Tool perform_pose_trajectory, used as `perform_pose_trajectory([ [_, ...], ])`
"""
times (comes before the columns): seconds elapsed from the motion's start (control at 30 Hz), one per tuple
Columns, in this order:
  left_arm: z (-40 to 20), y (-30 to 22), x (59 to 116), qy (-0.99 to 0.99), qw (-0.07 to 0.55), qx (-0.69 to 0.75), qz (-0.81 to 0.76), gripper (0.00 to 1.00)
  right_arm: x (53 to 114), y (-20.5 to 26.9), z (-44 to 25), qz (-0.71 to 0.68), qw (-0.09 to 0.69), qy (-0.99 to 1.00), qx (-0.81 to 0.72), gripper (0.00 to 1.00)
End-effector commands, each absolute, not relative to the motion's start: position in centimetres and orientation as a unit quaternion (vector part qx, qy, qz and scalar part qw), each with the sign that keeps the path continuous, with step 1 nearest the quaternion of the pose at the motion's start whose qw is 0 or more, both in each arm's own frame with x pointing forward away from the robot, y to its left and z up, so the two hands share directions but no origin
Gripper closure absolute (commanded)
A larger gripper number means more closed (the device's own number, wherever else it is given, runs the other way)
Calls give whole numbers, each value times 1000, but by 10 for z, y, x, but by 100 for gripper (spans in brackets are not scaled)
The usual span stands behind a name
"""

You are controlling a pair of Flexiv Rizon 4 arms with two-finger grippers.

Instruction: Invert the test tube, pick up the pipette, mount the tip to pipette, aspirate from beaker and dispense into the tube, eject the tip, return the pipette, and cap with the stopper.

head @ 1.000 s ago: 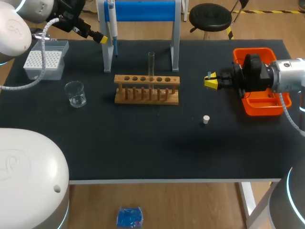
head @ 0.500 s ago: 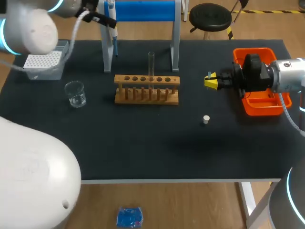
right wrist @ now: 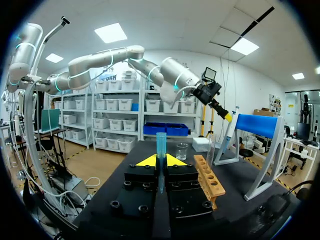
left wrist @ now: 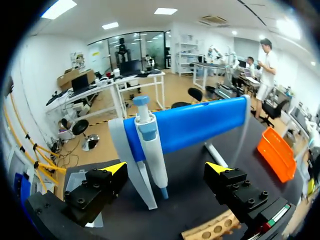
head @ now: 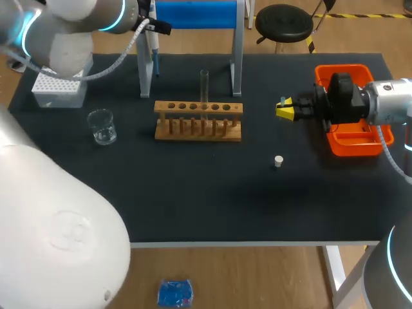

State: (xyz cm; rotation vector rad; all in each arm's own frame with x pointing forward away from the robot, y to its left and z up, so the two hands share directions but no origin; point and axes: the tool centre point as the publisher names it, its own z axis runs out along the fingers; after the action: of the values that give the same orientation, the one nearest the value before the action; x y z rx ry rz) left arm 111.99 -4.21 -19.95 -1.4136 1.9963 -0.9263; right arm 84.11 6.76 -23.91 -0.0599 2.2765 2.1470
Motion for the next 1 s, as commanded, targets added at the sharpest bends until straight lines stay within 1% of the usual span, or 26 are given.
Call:
perform_pose_trajectory([
  [0.03,-206,-42,1120,698,336,-557,-298,0,840,68,-239,686,7,728,-19,100],
  [0.27,-205,-37,1130,673,357,-571,-306,0,840,68,-239,686,7,728,-19,100],
  [0.63,-200,-44,1137,644,381,-587,-309,0,840,68,-239,686,7,728,-19,100],
  [1.0,-201,-51,1143,629,384,-599,-312,0,840,68,-239,686,7,728,-19,100],
])
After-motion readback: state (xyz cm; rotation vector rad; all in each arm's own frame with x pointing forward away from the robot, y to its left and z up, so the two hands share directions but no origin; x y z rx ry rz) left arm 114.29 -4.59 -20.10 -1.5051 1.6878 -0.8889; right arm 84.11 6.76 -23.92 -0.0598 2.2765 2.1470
